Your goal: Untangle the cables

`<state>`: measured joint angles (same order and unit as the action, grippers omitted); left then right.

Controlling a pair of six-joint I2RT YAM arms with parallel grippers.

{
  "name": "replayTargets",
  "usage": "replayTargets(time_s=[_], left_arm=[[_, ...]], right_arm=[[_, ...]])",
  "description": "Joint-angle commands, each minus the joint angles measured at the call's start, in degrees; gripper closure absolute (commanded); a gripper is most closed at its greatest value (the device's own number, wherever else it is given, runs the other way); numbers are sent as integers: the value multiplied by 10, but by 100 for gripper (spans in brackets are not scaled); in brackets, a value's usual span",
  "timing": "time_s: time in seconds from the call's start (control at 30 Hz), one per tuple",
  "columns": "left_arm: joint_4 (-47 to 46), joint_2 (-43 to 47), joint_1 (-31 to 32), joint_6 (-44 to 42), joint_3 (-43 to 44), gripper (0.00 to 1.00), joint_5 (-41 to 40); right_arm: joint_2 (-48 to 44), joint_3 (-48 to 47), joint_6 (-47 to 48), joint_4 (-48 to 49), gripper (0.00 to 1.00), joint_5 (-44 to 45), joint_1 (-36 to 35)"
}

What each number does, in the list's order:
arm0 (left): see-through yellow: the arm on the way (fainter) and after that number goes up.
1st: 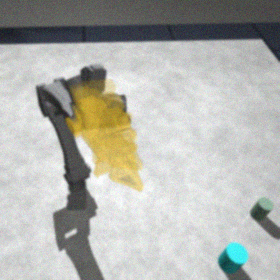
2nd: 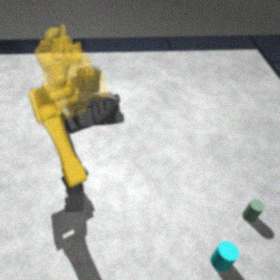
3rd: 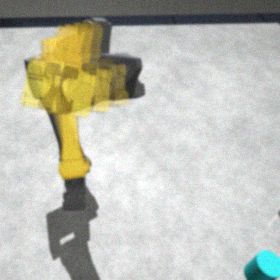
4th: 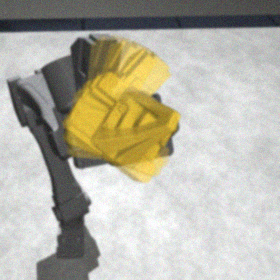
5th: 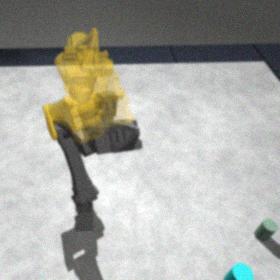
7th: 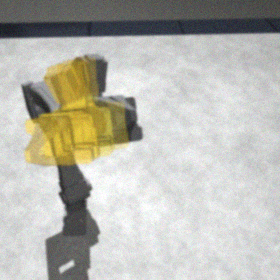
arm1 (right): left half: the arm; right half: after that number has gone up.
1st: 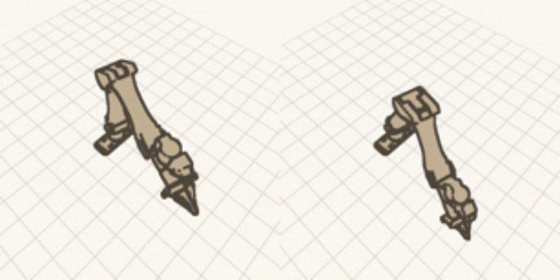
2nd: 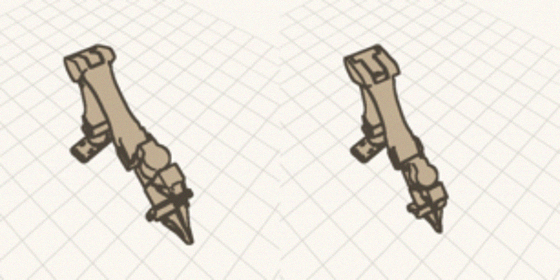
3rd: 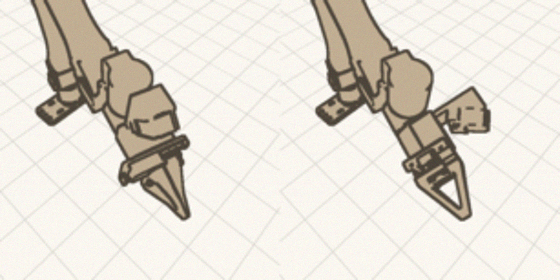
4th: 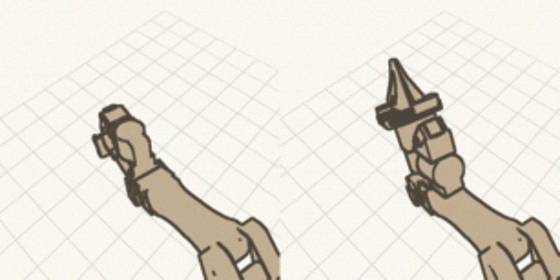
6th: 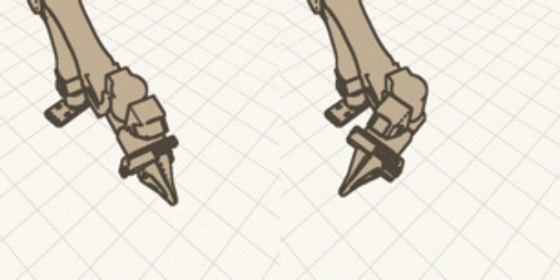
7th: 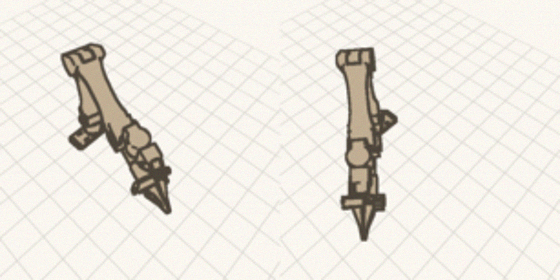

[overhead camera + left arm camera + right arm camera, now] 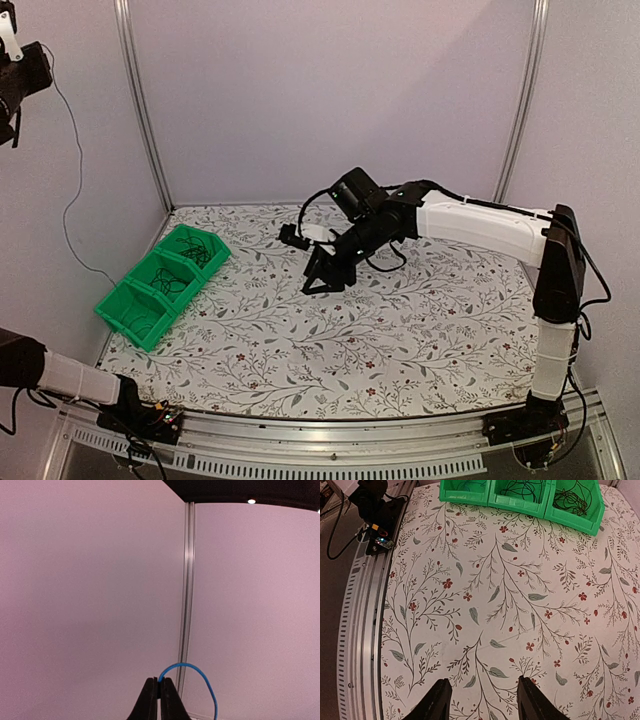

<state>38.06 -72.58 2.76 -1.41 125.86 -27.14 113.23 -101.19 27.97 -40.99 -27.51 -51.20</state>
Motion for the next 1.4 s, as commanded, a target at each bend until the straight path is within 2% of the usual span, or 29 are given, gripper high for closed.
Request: replayTargets(time_s=[0.0, 0.5, 1.03, 1.37], left_arm=[[-20, 23, -6, -31, -44, 100, -48], [-44, 88, -7, -30, -193, 100, -75], [-32, 55, -8, -7, -96, 100, -25], [-46, 88, -8, -21, -174, 100, -45]], right_arm=[[-3, 5, 5, 1, 51, 2, 3], [-8, 19, 6, 0, 51, 10, 3], [0, 10, 3, 1, 51, 6, 3], [7, 5, 2, 0, 51, 4, 3]])
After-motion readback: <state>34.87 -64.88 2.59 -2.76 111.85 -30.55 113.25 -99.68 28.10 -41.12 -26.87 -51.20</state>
